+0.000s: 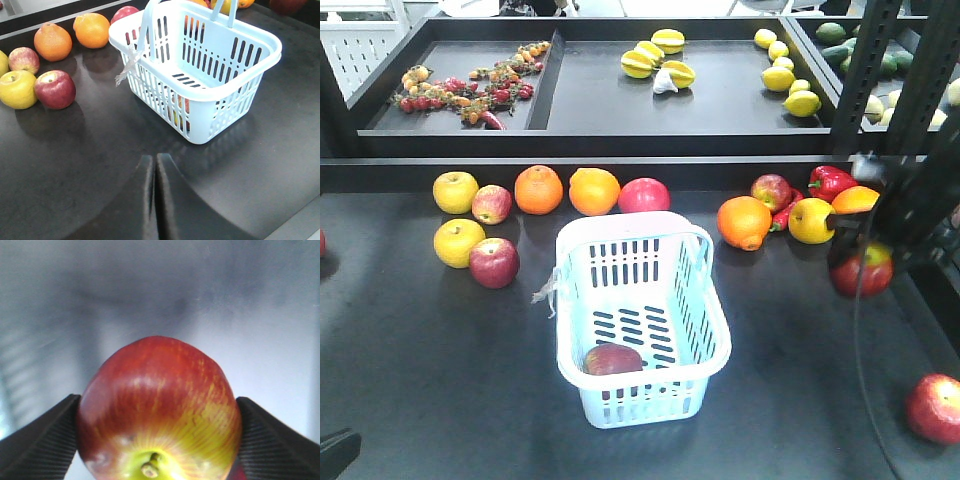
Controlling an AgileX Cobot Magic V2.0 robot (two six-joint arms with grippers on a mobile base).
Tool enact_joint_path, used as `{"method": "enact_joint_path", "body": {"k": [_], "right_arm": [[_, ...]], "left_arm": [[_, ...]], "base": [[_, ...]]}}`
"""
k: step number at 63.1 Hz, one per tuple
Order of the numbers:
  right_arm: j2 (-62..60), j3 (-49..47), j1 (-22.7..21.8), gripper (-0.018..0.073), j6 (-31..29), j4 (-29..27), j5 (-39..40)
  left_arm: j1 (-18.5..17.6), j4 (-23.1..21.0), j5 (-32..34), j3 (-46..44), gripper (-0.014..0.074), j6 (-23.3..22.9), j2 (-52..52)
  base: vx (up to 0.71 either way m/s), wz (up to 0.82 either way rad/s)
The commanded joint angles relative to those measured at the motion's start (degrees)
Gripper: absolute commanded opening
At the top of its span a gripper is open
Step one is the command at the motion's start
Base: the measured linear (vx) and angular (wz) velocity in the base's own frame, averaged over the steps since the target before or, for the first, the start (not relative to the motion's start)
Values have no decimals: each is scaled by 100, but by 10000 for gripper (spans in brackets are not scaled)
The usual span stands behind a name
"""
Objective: Pick three apples into basket with both arms
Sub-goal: 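Grasp a second red apple with the right gripper, then carry the second apple into the basket and open the right gripper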
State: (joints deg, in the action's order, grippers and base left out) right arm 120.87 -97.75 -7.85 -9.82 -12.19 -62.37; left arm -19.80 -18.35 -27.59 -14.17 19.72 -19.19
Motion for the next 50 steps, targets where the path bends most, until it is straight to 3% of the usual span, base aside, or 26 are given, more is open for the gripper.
{"method": "enact_joint_path", "body": {"k": [1, 11, 24, 39, 50], "right_arm": [[-759, -168, -12, 172, -230, -369, -437], [-1414, 0, 180, 175, -334, -807, -877], [-2015, 458, 1063, 178, -292, -1041, -1041], [-2022, 663, 2389, 181, 104, -1070, -460], [-1708, 663, 2940, 185, 213, -1113, 90]], "left_arm": [[-21, -96, 395, -156, -8, -47, -39], [-21, -96, 395, -156, -8, -47, -39], [-21, -96, 395, -156, -8, -47, -39], [-21, -96, 395, -156, -8, -47, -39], [-21, -96, 395, -156, -8, -47, -39]], "base": [[0, 0], [0, 0], [0, 0], [0, 0], [0, 0]]}}
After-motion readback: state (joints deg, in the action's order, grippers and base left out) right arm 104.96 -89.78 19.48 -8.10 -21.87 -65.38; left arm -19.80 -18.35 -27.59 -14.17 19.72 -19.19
